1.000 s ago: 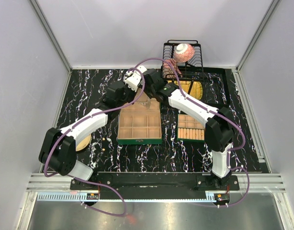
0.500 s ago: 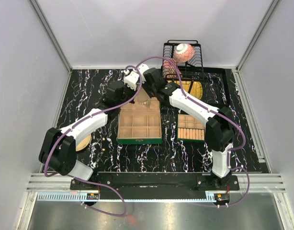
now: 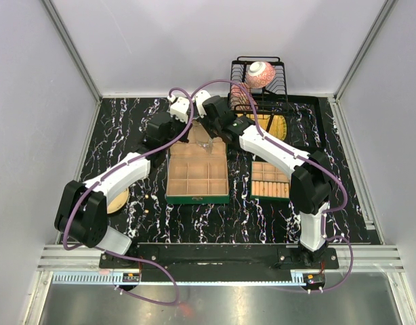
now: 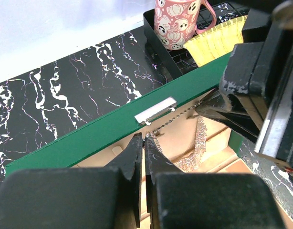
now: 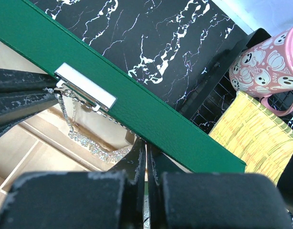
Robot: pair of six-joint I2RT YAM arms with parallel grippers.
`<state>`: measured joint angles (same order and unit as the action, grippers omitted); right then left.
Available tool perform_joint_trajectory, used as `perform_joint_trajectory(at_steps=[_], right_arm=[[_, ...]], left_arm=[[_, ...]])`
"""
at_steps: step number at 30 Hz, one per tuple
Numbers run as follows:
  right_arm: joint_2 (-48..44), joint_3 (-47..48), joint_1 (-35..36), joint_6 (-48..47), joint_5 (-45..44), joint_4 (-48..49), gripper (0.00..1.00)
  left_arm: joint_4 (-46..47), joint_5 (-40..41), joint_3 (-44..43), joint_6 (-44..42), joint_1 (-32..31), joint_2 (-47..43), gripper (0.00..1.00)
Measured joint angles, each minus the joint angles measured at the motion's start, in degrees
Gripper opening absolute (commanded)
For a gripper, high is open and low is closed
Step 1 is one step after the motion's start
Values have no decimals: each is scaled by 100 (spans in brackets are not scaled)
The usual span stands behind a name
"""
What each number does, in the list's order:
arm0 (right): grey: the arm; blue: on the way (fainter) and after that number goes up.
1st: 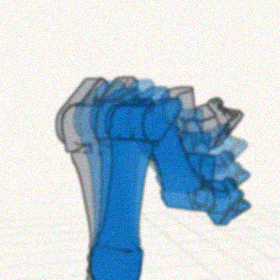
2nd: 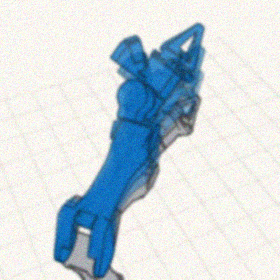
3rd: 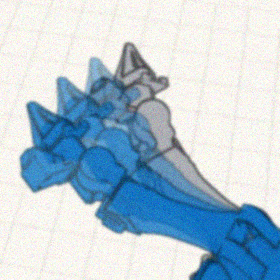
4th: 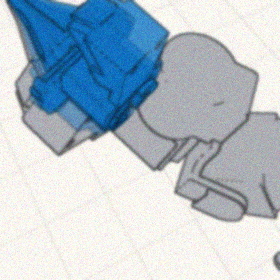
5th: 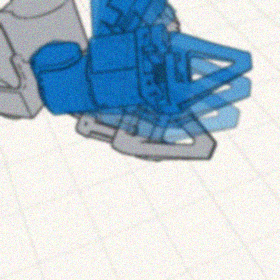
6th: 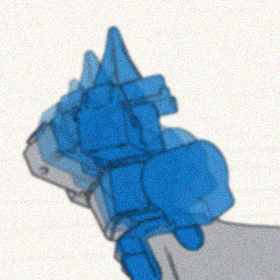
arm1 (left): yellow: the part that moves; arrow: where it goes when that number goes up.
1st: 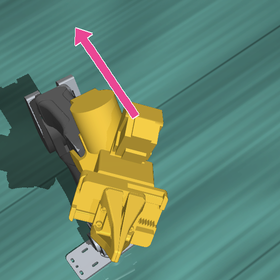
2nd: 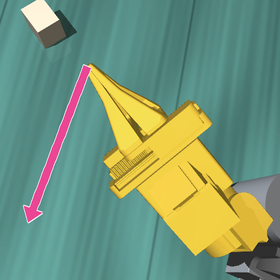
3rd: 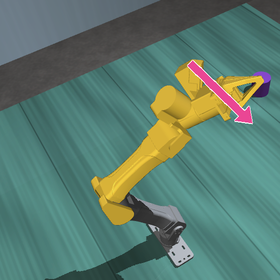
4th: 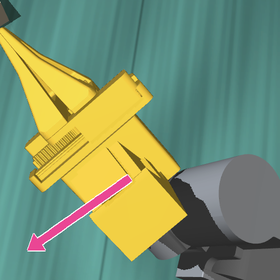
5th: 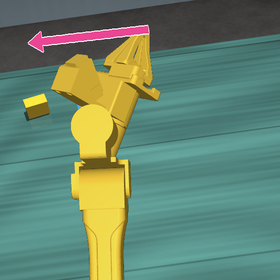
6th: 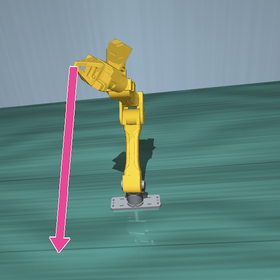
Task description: Organize the mixed jewelry
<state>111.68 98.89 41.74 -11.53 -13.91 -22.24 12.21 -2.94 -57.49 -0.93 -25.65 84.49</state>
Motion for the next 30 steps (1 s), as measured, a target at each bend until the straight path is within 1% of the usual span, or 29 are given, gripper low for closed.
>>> perform_joint_trajectory(at_steps=[30], right_arm=[[4, -111, -15, 20, 0, -7, 1]], left_arm=[[188, -33, 105, 120, 2, 120, 0]])
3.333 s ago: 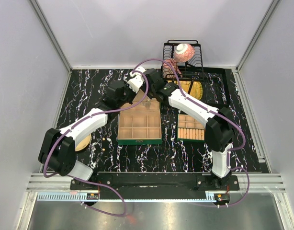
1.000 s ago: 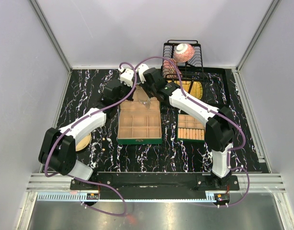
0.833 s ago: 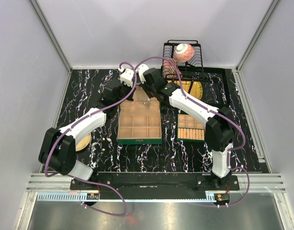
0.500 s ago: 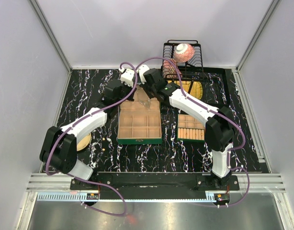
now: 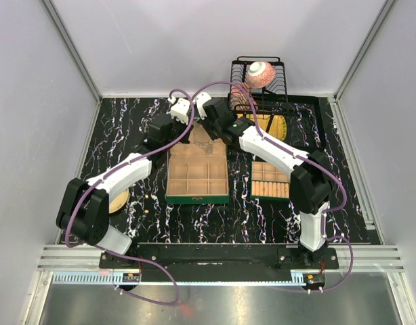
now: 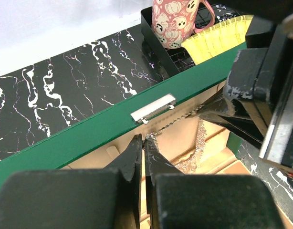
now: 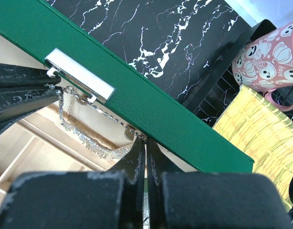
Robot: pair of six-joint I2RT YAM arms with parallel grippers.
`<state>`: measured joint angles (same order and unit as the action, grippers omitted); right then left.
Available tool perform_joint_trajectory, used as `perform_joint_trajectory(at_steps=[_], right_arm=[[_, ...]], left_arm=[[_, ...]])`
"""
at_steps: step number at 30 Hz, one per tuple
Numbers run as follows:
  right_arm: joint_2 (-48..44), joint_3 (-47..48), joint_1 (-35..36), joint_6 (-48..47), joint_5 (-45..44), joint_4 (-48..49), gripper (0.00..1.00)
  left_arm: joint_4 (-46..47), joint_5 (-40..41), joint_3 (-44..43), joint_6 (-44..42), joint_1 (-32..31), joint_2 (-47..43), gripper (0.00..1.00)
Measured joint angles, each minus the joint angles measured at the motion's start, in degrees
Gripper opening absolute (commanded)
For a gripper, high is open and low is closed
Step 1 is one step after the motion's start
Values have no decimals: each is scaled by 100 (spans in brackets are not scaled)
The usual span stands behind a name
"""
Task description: Organize the mixed jewelry
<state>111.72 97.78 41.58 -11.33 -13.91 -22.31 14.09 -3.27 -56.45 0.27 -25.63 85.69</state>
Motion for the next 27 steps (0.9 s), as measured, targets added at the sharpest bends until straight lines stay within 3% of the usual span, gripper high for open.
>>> perform_joint_trajectory(at_steps=[16, 27], right_arm=[[70, -2, -13, -11, -15, 4, 6], [76, -9, -35, -46, -63, -48, 25]], left_arm=[[109, 0, 37, 57, 0, 107, 0], [-70, 142, 59, 92, 122, 153, 6]])
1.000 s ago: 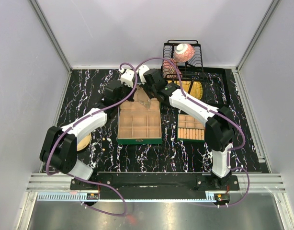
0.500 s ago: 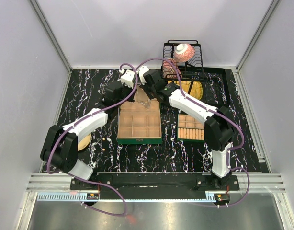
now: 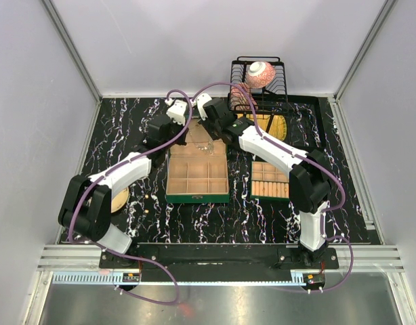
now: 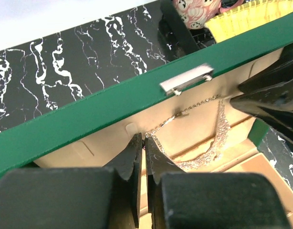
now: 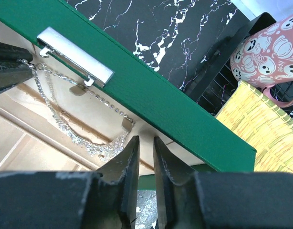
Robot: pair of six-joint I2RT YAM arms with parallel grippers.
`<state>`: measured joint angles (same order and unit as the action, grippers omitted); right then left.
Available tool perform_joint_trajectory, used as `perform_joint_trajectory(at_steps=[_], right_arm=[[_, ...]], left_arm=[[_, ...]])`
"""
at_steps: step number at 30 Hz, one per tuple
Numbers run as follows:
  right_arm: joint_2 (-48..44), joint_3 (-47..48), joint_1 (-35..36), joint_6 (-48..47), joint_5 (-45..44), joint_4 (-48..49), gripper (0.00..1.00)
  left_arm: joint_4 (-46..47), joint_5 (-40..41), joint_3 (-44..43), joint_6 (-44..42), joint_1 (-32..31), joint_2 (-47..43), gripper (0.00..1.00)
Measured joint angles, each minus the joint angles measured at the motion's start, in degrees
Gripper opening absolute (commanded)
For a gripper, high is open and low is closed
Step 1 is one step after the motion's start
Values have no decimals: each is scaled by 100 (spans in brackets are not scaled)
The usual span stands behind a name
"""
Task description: Organize the mixed jewelry
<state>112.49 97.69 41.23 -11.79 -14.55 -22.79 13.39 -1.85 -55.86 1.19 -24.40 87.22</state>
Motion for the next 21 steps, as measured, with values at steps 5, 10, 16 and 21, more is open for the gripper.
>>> perform_joint_trajectory(at_steps=[5, 10, 16, 21], right_arm=[[-2, -4, 0, -2, -2, 0, 26], [-2, -66, 0, -2, -2, 20, 27], [-39, -199, 0, 0, 2, 22, 28], [-181, -385, -2, -2, 17, 20, 32]], left_arm=[[-120, 55, 24, 4, 31, 31, 19], [-129, 57, 24, 17, 28, 31, 32], [-166, 55, 24, 35, 28, 31, 36], [-238, 42, 24, 35, 28, 15, 38]])
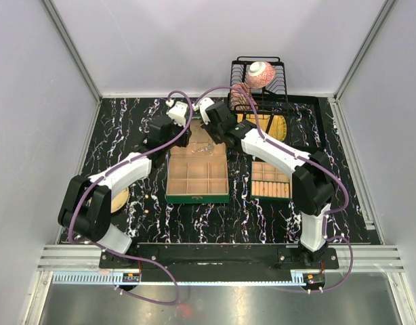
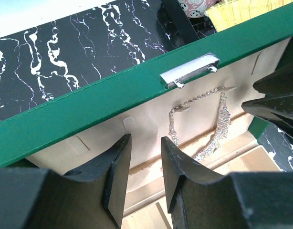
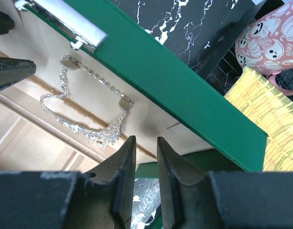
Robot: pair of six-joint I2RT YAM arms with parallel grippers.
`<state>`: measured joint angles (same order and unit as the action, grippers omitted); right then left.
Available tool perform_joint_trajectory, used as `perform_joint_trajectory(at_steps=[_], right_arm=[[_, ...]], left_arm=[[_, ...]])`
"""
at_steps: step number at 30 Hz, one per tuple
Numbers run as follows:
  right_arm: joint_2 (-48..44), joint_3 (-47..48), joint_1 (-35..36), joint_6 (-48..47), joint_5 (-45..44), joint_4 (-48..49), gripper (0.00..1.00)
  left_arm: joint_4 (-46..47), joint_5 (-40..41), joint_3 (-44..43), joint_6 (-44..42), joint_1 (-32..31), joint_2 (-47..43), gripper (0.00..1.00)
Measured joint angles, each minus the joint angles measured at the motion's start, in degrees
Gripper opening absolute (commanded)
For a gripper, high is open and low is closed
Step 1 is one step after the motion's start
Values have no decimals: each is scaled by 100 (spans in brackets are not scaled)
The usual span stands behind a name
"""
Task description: Organize the mixed jewelry
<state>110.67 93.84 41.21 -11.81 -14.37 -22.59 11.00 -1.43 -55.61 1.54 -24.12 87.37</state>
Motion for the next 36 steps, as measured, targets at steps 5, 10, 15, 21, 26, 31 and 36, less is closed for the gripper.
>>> perform_joint_trajectory(at_steps=[5, 10, 15, 21, 26, 31, 36], right_arm=[[-190, -151, -2, -7, 61, 0, 40], [-306, -260, -2, 13, 234, 4, 41], [-308, -282, -9, 70, 450, 9, 41], [-306, -289, -7, 144, 660, 31, 42], [-302, -291, -7, 164, 699, 48, 41], [-275, -326, 7, 190, 699, 101, 41], [-258, -442, 44, 243, 695, 208, 39]], left_arm=[[-199, -44, 0, 2, 0, -190, 40], [-212, -98, 9, 0, 0, -498, 41], [-223, -142, 109, -9, 0, -684, 41], [-245, -168, 179, -24, 0, -780, 41], [-245, -181, 186, -26, 0, -789, 41], [-240, -181, 212, -24, 0, -817, 41], [-243, -179, 262, -22, 0, -826, 41]])
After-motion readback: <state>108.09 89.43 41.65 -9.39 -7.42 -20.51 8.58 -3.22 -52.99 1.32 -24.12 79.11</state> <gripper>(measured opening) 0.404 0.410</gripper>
